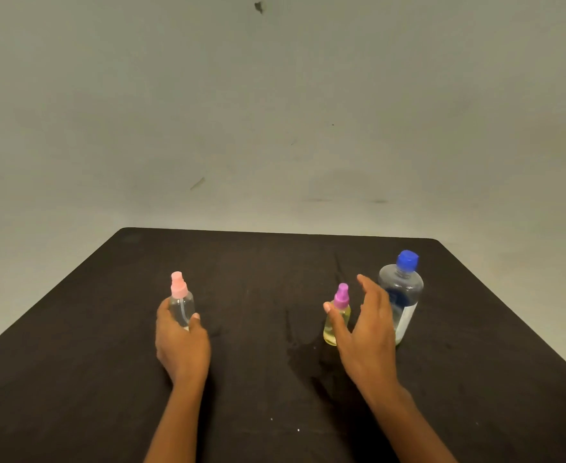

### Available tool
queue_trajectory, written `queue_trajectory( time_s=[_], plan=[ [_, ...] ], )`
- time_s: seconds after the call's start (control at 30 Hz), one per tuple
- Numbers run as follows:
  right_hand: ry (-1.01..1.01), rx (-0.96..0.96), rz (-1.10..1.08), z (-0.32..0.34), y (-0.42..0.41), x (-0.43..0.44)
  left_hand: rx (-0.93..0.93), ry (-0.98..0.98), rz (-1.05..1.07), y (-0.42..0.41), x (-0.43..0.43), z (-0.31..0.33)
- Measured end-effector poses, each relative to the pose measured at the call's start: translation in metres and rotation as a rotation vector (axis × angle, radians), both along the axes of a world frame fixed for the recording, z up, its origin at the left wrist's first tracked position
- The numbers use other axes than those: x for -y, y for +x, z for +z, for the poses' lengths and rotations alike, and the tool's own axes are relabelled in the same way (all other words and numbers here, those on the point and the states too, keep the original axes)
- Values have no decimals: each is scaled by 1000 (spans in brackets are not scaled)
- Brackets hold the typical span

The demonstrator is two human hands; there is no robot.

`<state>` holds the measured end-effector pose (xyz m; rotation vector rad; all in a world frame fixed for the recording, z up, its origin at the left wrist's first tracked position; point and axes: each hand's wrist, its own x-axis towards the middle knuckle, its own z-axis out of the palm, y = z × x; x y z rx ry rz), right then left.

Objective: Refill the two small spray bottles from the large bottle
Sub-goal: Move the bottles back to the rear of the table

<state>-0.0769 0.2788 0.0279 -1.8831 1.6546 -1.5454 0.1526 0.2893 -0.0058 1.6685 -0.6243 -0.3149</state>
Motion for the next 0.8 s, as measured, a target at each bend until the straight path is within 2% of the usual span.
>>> queue_trajectory(
  time_s=[0.13, 0.27, 0.37, 0.5, 0.6, 0.7, 0.8],
  plan=[
    [-433, 29, -14, 10, 9, -5, 21, -15, -59, -11, -1, 1],
    [-504, 56, 183, 15, 23, -11, 70, -18, -231, -27, -1, 0],
    [-347, 21, 356, 8, 35, -12, 88, -21, -378, -42, -3, -1],
    [140, -86, 368, -9, 52, -2, 93, -48, -520, -52, -1, -4],
    [455, -82, 402, -15, 62, 9, 87, -68, -582, -51, 1, -3],
    [499, -67, 424, -15, 73, 14, 30, -122, -634, -48, 2, -4],
    [455, -91, 326, -14, 81, 14, -12, -148, -617, -45, 5, -5]
  ],
)
